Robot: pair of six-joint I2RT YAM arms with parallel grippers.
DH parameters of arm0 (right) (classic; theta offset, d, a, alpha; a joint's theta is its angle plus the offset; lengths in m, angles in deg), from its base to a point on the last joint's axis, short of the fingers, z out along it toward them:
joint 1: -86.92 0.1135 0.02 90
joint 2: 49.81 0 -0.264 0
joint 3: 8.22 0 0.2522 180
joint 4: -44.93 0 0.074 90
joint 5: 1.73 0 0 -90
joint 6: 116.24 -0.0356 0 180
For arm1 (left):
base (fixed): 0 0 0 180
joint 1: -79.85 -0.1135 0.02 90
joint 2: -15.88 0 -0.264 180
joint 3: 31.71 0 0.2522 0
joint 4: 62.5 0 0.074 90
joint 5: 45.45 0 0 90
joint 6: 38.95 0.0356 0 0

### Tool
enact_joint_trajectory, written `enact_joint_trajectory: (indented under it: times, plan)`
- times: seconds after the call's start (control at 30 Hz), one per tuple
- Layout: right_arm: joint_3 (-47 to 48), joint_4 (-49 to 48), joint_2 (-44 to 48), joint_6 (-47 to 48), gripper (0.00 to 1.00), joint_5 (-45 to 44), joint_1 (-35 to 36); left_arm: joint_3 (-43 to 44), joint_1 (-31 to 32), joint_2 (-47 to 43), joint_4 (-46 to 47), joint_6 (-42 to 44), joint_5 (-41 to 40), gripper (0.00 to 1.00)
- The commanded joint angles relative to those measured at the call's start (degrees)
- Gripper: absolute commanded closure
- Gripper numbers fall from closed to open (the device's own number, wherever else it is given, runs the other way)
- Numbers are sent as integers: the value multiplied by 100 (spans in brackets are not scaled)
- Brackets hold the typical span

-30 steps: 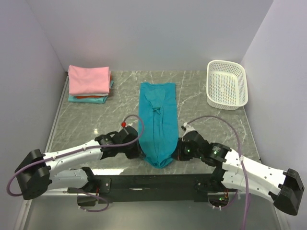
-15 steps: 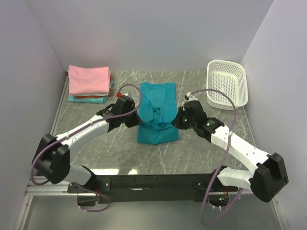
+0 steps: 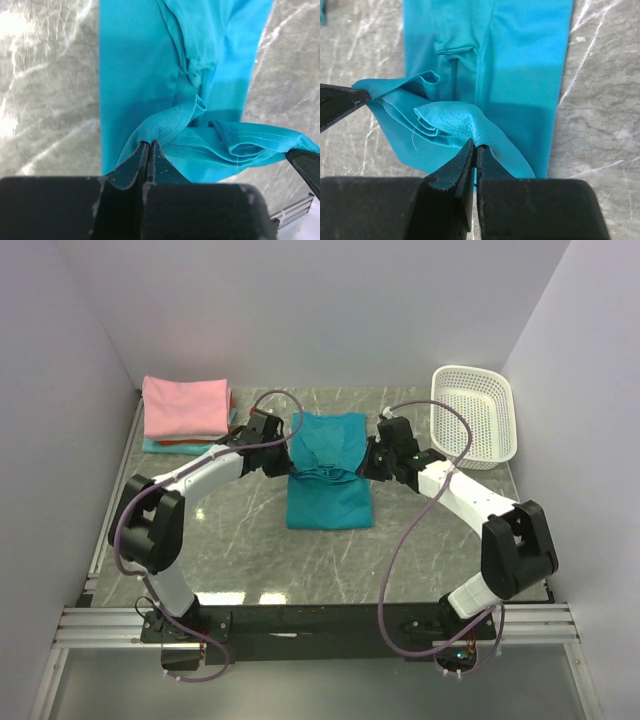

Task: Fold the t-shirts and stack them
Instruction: Fold the tshirt

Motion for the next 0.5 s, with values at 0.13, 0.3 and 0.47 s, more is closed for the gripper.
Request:
enact_joint_trajectory:
  times: [0.13, 0.3, 0.47]
  plan:
    - [479, -148, -433, 132, 100, 147, -234, 468, -156, 393, 174, 482, 368, 99]
    - [576, -87, -661, 176, 100, 199, -330, 741, -164, 753, 166, 632, 570, 99]
    - [725, -87, -995, 150, 100, 296, -436, 900, -217, 999, 104, 676, 500, 95]
